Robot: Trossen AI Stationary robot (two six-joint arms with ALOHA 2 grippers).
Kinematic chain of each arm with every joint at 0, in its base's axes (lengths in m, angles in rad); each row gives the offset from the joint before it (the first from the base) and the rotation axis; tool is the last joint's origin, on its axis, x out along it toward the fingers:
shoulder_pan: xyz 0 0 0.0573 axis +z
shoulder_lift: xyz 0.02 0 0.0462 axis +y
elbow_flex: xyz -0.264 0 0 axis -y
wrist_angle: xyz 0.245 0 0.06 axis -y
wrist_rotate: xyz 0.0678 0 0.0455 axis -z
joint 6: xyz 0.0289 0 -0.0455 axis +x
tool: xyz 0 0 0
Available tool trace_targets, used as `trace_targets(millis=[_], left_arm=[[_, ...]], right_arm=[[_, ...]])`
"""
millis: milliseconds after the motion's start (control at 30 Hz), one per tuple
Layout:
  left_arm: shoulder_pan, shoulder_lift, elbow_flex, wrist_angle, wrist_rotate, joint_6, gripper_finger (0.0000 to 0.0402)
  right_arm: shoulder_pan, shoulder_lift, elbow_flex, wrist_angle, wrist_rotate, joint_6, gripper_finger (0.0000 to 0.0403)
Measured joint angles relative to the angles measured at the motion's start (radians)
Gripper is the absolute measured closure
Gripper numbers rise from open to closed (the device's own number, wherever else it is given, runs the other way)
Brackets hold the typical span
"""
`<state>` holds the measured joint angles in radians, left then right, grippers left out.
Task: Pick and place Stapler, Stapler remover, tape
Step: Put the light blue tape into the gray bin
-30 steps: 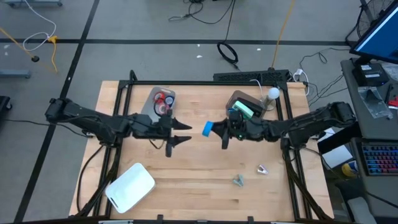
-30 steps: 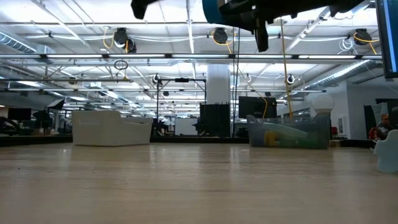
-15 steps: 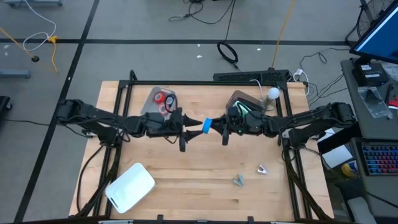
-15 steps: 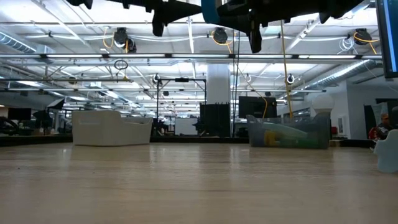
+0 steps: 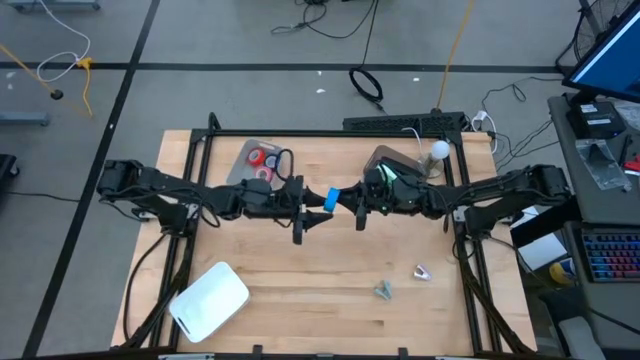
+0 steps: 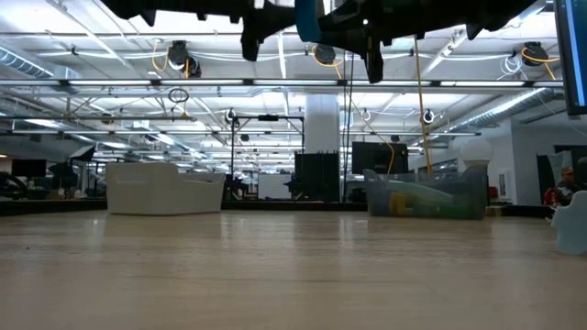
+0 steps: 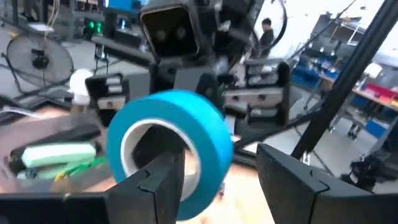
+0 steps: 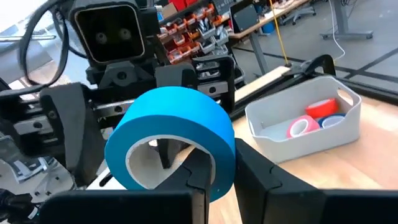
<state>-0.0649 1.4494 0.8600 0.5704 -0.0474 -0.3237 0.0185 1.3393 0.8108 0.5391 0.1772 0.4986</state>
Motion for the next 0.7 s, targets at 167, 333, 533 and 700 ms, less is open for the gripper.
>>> trace_targets(millis=[167,333,533,700], left_arm=[[0.022,0.024,0.017,-0.013,0.080,-0.021,0.0205],[0.035,0.023,0.015,-0.026,0.142,-0.052,0.0266],[0.050,0.025,0.016,-0.031,0.304,-0.031,0.0364],[0.062,0.008,0.015,-0.189,0.355,-0.063,0.0364]], right_arm=[[0.000,0.021,0.000,-0.001,-0.001,0.016,0.0370],[0.001,0.021,0.000,0.001,-0.010,0.016,0.0370],[0.002,0.022,0.002,0.003,-0.087,-0.021,0.0346],[0.000,0.020,0.001,-0.085,-0.213,-0.034,0.0273]])
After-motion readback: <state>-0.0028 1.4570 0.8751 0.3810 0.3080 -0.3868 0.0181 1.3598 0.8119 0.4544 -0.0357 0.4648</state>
